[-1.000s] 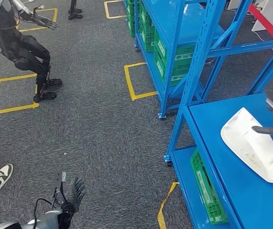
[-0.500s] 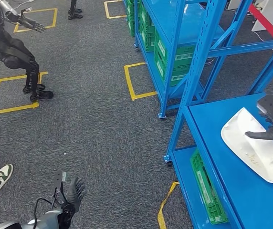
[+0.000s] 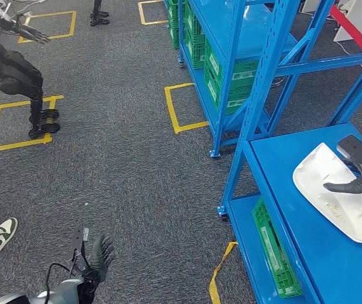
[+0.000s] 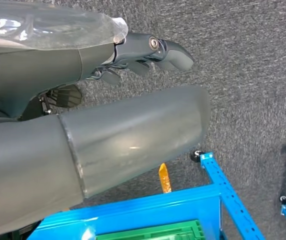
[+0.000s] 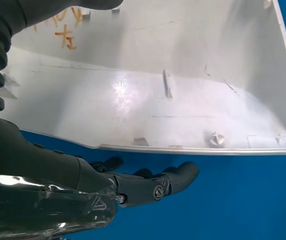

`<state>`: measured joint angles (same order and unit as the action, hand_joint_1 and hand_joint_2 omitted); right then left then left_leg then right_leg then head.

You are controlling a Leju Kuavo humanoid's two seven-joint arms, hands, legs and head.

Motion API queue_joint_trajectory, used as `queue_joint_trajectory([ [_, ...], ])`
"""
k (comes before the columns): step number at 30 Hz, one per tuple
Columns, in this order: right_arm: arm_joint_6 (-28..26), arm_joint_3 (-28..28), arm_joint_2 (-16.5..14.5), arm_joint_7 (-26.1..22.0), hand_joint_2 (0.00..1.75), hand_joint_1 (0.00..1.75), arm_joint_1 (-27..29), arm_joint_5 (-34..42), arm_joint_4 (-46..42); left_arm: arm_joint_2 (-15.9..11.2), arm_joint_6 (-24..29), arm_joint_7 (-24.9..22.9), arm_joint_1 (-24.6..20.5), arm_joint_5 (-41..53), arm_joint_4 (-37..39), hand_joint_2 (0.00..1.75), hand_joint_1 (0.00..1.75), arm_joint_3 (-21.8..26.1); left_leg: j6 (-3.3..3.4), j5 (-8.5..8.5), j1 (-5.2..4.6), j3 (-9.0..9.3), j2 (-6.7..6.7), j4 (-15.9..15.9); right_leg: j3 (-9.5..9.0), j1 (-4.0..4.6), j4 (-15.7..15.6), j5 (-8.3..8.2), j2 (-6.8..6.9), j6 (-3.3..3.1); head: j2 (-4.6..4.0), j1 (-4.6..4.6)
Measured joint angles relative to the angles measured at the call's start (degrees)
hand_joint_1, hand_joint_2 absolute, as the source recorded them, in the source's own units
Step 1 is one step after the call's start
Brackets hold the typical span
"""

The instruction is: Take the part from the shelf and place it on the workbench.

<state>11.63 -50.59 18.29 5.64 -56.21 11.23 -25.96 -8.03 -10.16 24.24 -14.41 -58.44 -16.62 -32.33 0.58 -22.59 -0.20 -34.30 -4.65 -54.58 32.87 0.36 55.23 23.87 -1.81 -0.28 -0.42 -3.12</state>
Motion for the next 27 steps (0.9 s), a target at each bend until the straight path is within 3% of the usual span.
queue_joint_trajectory([
  [9, -0.41, -0.21, -0.11, -0.09, 1.75, 0.01, 0.53, 0.05, 0.38, 0.1, 0.07, 0.0, -0.09, 0.23, -0.01, 0.0, 0.0, 0.01, 0.0, 0.0, 0.0, 0.0, 0.0, 0.0, 0.0, 0.0, 0.0, 0.0, 0.0, 0.0, 0.0, 0.0],
  [10, -0.52, -0.23, -0.14, -0.09, 1.75, 0.34, 0.53, 0.07, 0.43, 0.1, 0.07, 0.0, -0.1, 0.24, -0.01, 0.0, 0.0, 0.01, 0.0, 0.0, 0.0, 0.0, 0.0, 0.0, 0.0, 0.0, 0.0, 0.0, 0.0, 0.0, 0.0, 0.0],
  [13, -0.97, -0.25, -0.23, -0.08, 1.75, 1.64, 0.56, 0.14, 0.54, 0.15, 0.07, -0.03, -0.17, 0.27, -0.01, 0.0, 0.0, 0.01, 0.0, 0.0, 0.0, 0.0, 0.0, 0.0, 0.0, 0.0, 0.0, 0.0, 0.0, 0.0, 0.0, -0.01],
  [14, -1.13, -0.25, -0.26, -0.07, 1.75, 1.75, 0.57, 0.16, 0.55, 0.17, 0.07, -0.05, -0.21, 0.28, -0.01, 0.0, 0.0, 0.01, 0.0, 0.0, 0.0, 0.0, 0.0, 0.0, 0.0, 0.0, 0.0, 0.0, 0.0, 0.0, 0.0, -0.01],
  [27, -1.66, -0.26, -0.38, 0.0, 1.75, 1.75, 0.58, -0.55, 0.78, 0.25, 0.07, -0.07, -0.38, 0.17, -0.01, 0.0, 0.0, 0.01, 0.0, 0.0, 0.0, 0.0, 0.0, 0.0, 0.0, 0.0, 0.0, 0.0, 0.0, 0.0, 0.0, 0.0],
])
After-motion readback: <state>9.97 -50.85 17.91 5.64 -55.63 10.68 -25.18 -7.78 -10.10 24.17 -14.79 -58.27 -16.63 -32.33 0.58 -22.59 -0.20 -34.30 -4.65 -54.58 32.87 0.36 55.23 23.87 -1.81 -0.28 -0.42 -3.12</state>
